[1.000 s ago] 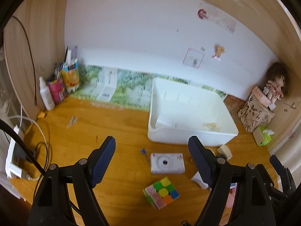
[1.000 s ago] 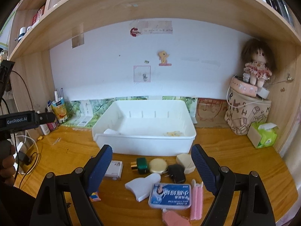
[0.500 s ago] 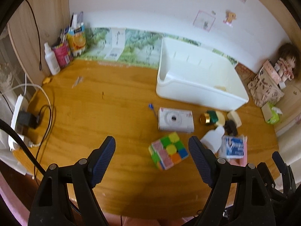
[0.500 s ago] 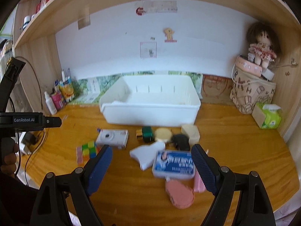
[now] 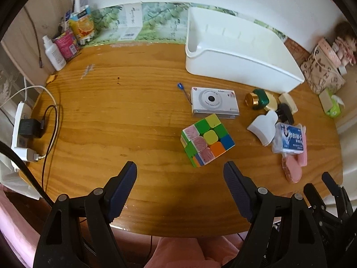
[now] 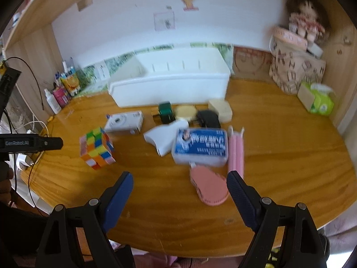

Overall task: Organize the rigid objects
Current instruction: 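Withdraw both open grippers from the bin back over the desk, then lower left gripper onto Rubik's cube while right gripper lowers onto pink oval dish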

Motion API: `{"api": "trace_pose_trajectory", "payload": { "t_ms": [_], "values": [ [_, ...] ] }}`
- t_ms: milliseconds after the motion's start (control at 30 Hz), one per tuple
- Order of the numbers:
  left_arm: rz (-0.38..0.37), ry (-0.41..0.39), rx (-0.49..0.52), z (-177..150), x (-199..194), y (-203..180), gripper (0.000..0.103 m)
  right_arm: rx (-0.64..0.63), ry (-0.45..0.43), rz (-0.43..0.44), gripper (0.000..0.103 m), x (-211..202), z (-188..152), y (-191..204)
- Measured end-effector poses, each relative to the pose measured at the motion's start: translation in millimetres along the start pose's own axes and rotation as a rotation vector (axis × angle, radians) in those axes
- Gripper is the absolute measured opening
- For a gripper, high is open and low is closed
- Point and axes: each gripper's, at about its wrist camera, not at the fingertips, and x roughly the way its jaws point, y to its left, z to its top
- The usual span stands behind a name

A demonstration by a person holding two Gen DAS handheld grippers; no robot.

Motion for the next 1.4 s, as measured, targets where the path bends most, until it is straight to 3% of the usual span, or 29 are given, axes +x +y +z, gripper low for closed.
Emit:
{"api": "trace_pose_trajectory", "payload": {
  "t_ms": [333, 667, 800, 900, 1067, 1133, 1200, 1400],
  "values": [
    [0.042, 0.110, 0.190, 25, 39, -33, 0.083, 0.061, 0.163, -0.054, 0.086, 41, -4, -18],
    [0.047, 0.178, 0.334, 43, 69, -59, 0.085, 0.181, 0.241, -0.071, 0.086, 74, -1, -40],
    [0.041, 0.194, 0.359, 50, 77, -64, 0.086, 0.194, 0.258, -0.077, 0.086, 82, 0, -43],
    [0.033, 0.219, 0.362, 52, 84, -65, 0.086, 0.185, 0.280, -0.081, 0.077, 88, 2, -43],
    [0.021, 0.253, 0.364, 56, 93, -65, 0.086, 0.157, 0.300, -0.102, 0.076, 97, 5, -40],
    [0.017, 0.268, 0.364, 57, 96, -66, 0.086, 0.144, 0.305, -0.115, 0.072, 97, 7, -37],
    [0.016, 0.283, 0.362, 57, 99, -67, 0.085, 0.124, 0.311, -0.134, 0.066, 97, 8, -36],
    [-0.007, 0.312, 0.333, 62, 106, -65, 0.075, 0.103, 0.325, -0.124, 0.066, 97, 9, -36]
  ]
}}
